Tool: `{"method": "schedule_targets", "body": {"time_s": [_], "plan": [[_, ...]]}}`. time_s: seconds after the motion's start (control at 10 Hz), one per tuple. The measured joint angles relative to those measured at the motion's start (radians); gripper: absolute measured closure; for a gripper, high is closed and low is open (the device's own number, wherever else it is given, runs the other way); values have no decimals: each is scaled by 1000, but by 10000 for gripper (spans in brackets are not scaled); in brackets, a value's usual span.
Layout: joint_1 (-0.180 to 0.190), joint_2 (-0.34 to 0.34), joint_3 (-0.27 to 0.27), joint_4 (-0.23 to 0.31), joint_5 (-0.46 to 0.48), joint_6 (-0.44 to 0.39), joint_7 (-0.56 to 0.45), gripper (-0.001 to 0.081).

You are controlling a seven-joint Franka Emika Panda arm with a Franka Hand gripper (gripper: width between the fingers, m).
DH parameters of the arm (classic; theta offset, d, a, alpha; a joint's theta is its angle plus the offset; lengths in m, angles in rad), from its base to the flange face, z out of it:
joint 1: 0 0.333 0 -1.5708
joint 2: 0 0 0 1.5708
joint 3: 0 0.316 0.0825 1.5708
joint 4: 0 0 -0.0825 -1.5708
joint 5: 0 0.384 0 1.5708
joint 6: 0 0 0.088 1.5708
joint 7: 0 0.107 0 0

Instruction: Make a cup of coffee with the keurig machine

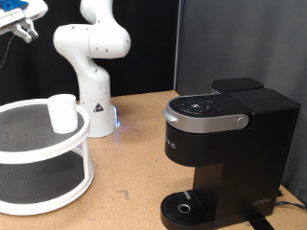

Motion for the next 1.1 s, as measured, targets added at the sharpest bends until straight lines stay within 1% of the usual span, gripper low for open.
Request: {"method": "schedule_targets", "body": {"time_s": [0.1, 0.3, 0.4, 0.7, 1.1], "plan": [[-18, -2, 20, -20, -3, 44, 39, 806], [-59, -15, 62, -78, 6, 154, 115, 806], [-66, -23, 71, -100, 17, 185, 137, 806], [-67, -44, 84, -131, 22, 189, 151, 806], [-74, -125, 98, -181, 22, 179, 152, 806]]}}
